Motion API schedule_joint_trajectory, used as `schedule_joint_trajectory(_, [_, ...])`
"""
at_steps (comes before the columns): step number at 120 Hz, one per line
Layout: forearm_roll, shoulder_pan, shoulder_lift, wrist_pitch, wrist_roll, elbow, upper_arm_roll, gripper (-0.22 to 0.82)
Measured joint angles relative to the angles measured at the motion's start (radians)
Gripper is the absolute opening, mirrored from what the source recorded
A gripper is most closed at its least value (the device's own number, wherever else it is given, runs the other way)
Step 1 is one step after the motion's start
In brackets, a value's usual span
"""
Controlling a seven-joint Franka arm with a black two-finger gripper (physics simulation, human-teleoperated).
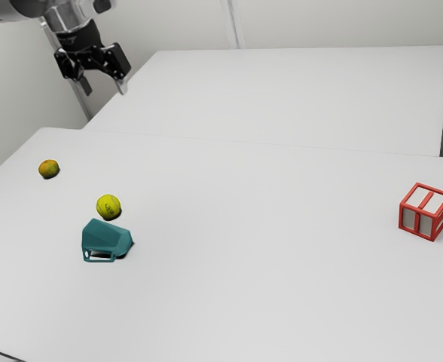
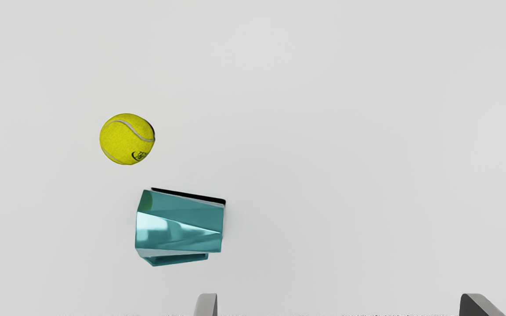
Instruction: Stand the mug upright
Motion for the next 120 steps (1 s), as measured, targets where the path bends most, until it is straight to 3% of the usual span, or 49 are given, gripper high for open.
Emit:
schedule_joint_trajectory(24, [-0.034, 0.0, -0.012, 0.015, 0.003, -0.059, 0.013, 0.6])
schedule_joint_trajectory(34, [-0.122, 0.028, -0.051, 0.047, 0.023, -0.216, 0.038, 0.6])
schedule_joint_trajectory(52, [-0.322, 0.2, -0.075, 0.131, 0.127, -0.473, 0.045, 0.6])
schedule_joint_trajectory(78, [-0.514, 0.49, 0.074, 0.195, 0.323, -0.525, 0.063, 0.6])
schedule_joint_trajectory(104, [-0.629, 0.511, 0.18, 0.227, 0.521, -0.527, 0.121, 0.6])
schedule_joint_trajectory(120, [-0.712, 0.513, 0.195, 0.229, 0.636, -0.602, 0.156, 0.6])
